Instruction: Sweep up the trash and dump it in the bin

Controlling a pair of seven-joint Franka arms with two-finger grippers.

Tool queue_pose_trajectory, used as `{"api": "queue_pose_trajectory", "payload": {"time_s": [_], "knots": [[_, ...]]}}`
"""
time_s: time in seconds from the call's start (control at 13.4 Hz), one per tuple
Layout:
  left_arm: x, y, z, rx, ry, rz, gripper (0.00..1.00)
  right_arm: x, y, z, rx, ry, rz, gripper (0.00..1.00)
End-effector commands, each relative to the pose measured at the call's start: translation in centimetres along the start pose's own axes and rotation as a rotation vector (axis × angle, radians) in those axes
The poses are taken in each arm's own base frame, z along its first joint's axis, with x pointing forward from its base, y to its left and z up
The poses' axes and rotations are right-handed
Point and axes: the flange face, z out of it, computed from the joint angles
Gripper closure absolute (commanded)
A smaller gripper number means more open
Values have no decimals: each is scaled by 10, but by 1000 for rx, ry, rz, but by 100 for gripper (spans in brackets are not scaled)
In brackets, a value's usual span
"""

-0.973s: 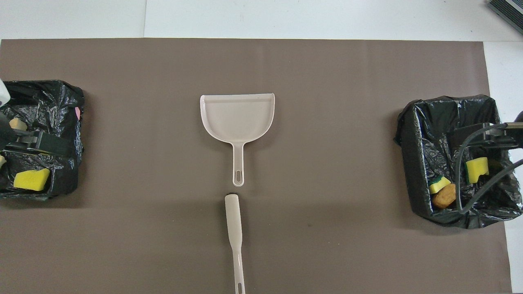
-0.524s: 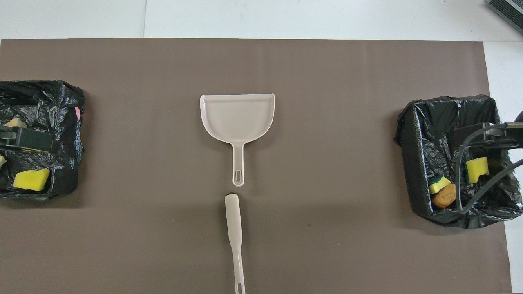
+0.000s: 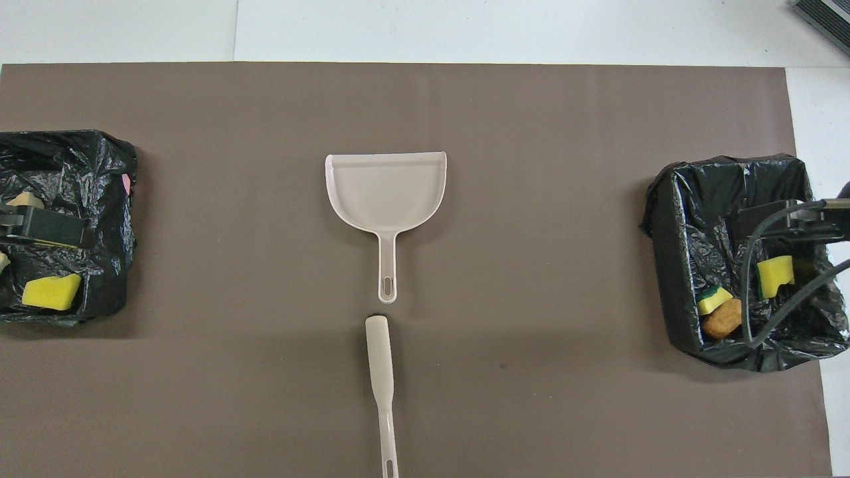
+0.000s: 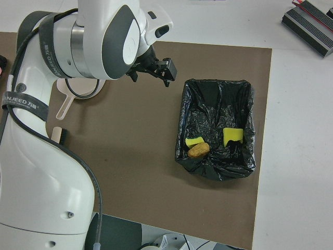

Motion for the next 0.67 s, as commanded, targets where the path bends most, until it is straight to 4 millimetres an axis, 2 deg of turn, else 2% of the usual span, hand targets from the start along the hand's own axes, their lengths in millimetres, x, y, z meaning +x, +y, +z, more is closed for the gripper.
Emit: {"api": "queue_pose_trajectory", "payload": {"time_s": [0.0, 0.6], "knots": [[0, -3, -4, 6, 18, -3, 0, -8, 1, -3, 6, -14, 25, 0], [2, -3, -4, 6, 29, -6, 0, -8, 3, -3, 5, -12, 28, 0]]}}
